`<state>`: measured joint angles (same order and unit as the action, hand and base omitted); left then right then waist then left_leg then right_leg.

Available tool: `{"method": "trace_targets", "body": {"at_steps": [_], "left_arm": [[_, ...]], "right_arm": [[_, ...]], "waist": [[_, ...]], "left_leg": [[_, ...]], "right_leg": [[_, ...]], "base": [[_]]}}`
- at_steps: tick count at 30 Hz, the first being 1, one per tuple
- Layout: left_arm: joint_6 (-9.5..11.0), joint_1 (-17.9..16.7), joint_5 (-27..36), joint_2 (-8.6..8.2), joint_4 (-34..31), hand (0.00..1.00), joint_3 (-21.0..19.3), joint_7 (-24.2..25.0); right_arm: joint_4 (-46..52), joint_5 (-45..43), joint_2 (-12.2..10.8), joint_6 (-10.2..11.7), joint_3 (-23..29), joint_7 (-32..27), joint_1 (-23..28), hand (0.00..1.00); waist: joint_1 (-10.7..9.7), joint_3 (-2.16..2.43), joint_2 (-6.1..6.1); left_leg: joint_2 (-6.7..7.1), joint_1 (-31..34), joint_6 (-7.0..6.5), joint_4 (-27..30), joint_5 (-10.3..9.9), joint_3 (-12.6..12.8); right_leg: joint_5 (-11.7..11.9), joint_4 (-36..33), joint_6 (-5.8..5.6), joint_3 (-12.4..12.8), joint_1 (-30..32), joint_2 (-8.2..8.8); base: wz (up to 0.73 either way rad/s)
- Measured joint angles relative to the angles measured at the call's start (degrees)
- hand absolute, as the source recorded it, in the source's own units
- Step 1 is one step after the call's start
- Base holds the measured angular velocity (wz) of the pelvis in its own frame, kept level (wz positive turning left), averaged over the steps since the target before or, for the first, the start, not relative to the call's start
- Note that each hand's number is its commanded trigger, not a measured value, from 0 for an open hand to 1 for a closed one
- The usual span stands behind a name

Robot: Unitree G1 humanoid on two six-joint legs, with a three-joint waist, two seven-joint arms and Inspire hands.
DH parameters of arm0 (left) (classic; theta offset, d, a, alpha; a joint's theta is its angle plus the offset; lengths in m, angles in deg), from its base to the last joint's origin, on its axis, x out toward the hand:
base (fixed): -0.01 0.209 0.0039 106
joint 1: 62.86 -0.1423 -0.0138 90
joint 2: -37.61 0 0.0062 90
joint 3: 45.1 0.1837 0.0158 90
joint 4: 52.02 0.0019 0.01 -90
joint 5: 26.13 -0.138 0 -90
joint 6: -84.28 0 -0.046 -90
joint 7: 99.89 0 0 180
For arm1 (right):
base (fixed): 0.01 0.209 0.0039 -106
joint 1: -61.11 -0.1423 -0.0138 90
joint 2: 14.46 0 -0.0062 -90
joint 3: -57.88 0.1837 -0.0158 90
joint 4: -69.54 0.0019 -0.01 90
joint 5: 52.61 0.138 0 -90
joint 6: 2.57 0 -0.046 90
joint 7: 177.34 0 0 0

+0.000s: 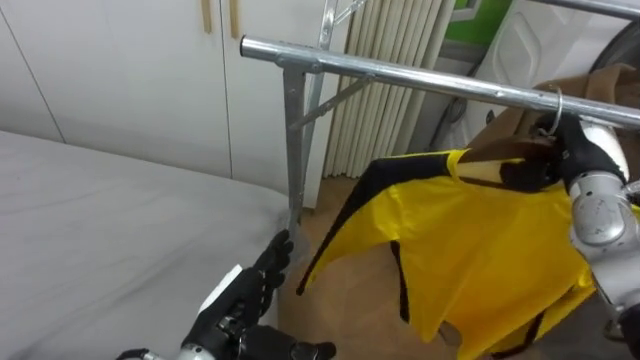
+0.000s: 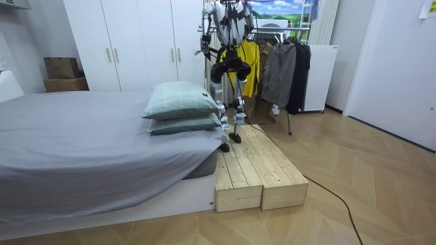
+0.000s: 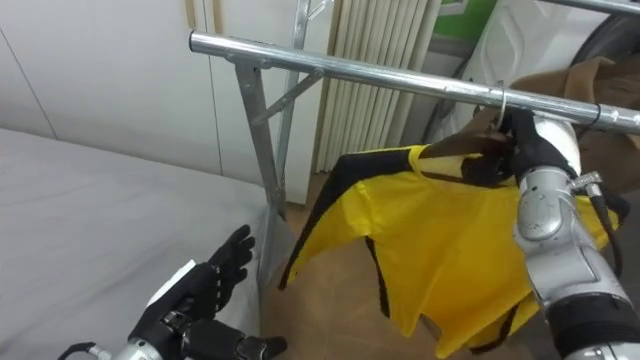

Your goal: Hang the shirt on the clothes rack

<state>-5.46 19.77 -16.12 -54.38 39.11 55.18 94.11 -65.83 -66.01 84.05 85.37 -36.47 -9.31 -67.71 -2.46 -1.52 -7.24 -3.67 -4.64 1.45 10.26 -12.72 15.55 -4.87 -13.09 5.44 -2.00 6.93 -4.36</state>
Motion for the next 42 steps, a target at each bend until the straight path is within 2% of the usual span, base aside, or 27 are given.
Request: {"method": "trace_targets", "body": {"at_steps": [5,10,18,25,37,42], "left_arm": [[0.0,0.8,0.0,-0.04,0.0,0.00,0.0,-1.0],[0.0,1.3,-0.7,-0.06,0.0,0.00,0.0,-1.4],[0.0,1.6,-0.7,-0.67,-0.1,0.00,-0.1,-1.4],[0.0,1.6,-0.8,-1.37,-0.1,0.00,0.0,-1.6],[-0.4,1.5,-1.7,-1.91,-0.1,0.00,0.0,-2.0],[-0.5,1.5,-1.7,-1.76,0.0,0.00,0.1,-1.7]], "right_arm": [[0.7,6.7,0.0,0.1,0.0,0.1,0.0,1.00],[0.6,13.7,0.0,1.2,0.0,0.1,0.0,1.00],[-1.4,22.3,0.0,1.5,0.1,0.7,0.0,1.00],[-1.5,22.6,0.1,1.5,0.7,1.4,0.0,1.00],[-3.4,22.3,0.1,1.2,1.2,6.6,-0.1,1.00],[-10.1,22.6,0.9,1.2,1.2,10.0,-1.5,1.00]], "waist": [[0.0,0.12,0.40],[0.8,0.09,1.08],[1.2,0.09,1.13],[0.9,0.10,1.11],[0.8,0.10,1.11],[0.3,0.09,1.05]], "left_leg": [[-0.08,0.0,0.00,0.0,0.0,-0.2],[-0.32,-0.5,0.01,0.0,0.0,-0.2],[-0.69,-0.3,0.11,0.0,0.0,-0.4],[-0.66,-0.3,0.13,0.0,0.1,-0.7],[-0.70,-0.3,0.14,0.0,0.1,-0.8],[-0.65,-0.5,0.14,0.0,0.1,-1.8]], "right_leg": [[0.0,0.5,0.00,-0.3,-0.4,-0.01],[0.1,1.0,0.07,-0.2,-1.0,-0.27],[0.2,1.3,0.51,-0.4,-1.0,-0.62],[0.2,1.3,0.53,-0.4,-1.0,-0.62],[0.2,1.3,0.55,-0.9,-1.2,-0.53],[0.2,1.7,0.54,-1.9,-1.9,-0.28]], "base": [[0.02],[0.00],[0.00],[0.00],[0.01],[0.11]]}}
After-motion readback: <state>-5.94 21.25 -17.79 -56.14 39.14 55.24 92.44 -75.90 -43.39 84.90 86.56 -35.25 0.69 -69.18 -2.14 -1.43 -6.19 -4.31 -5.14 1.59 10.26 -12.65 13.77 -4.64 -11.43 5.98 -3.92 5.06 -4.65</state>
